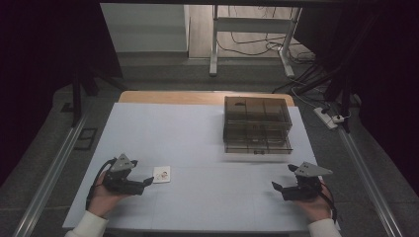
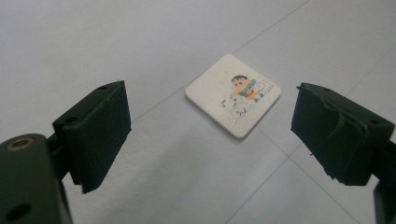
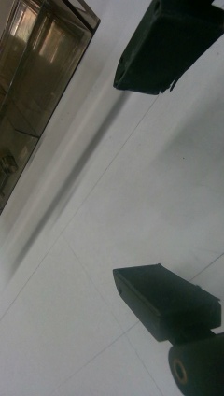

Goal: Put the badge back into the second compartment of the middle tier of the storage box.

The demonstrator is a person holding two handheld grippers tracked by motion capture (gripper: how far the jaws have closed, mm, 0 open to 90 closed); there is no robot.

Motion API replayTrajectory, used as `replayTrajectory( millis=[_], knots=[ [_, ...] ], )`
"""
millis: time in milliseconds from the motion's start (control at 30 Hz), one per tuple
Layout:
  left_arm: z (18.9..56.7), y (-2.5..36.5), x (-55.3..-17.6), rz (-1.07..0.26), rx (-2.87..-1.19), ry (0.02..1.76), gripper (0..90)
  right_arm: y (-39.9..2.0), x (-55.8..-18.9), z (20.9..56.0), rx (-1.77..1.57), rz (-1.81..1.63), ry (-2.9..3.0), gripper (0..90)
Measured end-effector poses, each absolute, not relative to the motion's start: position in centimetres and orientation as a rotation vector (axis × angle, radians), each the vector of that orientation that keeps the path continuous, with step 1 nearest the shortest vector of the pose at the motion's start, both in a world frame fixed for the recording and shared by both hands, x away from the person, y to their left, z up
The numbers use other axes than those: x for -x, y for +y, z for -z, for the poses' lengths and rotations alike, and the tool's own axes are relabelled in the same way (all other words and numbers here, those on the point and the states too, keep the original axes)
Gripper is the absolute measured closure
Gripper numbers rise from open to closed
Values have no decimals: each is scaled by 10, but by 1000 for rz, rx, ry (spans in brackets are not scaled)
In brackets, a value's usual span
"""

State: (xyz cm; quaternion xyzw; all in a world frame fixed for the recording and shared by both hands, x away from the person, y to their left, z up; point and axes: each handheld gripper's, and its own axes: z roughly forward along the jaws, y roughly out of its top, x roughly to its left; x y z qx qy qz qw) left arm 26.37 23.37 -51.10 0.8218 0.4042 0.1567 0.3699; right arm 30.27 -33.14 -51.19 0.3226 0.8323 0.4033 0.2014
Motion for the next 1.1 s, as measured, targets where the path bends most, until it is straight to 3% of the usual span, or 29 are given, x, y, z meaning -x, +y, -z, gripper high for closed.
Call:
replayTrajectory(
  millis=[1100],
  knots=[
    [489, 213, -290, -323, -2234, 866, 117, -328, -304, 514, -896, -1101, 2344, 83]
  ],
)
